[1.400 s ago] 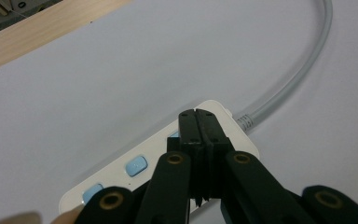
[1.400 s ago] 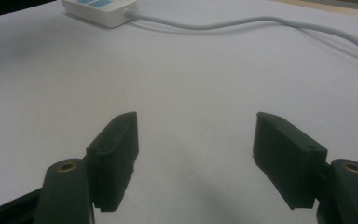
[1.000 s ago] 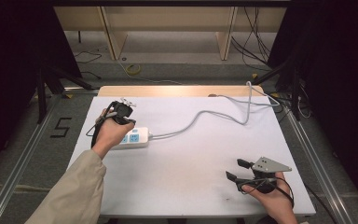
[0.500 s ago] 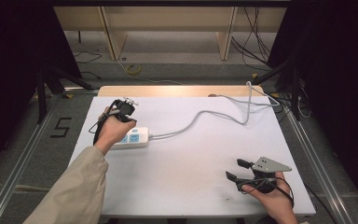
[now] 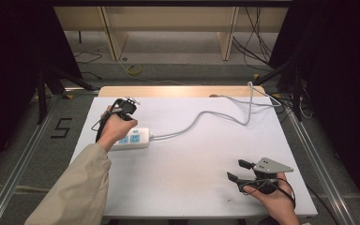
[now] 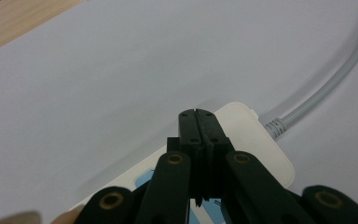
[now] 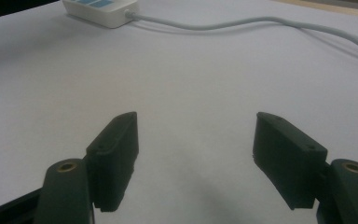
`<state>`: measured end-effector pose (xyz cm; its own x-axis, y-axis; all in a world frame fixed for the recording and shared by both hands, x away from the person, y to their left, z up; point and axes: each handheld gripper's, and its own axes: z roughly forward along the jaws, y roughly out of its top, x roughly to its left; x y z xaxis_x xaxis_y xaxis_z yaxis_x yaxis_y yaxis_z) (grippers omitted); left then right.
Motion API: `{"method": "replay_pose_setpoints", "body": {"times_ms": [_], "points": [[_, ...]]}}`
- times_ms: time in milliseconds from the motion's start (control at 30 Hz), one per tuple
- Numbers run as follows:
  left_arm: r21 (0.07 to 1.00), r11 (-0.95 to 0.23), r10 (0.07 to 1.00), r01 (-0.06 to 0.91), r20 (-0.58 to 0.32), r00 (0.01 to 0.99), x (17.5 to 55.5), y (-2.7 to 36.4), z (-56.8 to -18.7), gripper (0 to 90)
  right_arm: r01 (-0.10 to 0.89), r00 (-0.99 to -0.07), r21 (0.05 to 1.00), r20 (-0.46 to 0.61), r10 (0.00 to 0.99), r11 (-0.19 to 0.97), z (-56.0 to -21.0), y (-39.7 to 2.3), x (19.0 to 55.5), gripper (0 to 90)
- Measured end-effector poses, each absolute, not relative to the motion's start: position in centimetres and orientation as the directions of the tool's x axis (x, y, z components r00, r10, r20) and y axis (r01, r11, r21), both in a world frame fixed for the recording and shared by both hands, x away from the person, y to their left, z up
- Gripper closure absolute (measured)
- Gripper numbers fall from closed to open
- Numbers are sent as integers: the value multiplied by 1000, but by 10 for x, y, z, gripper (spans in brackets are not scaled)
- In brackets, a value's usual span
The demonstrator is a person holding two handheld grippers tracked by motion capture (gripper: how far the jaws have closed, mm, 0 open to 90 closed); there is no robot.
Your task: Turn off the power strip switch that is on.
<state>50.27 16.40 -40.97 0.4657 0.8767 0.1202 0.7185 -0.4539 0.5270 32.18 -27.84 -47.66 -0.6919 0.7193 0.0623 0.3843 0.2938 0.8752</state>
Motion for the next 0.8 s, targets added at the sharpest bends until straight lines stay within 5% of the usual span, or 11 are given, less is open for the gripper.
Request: {"method": "replay_pose_setpoints", "body": {"times_ms": [800], "points": [[475, -473, 871, 742, 128, 474, 514, 159, -419, 894, 386, -693, 875, 65, 718, 292, -477, -278, 322, 322]]}}
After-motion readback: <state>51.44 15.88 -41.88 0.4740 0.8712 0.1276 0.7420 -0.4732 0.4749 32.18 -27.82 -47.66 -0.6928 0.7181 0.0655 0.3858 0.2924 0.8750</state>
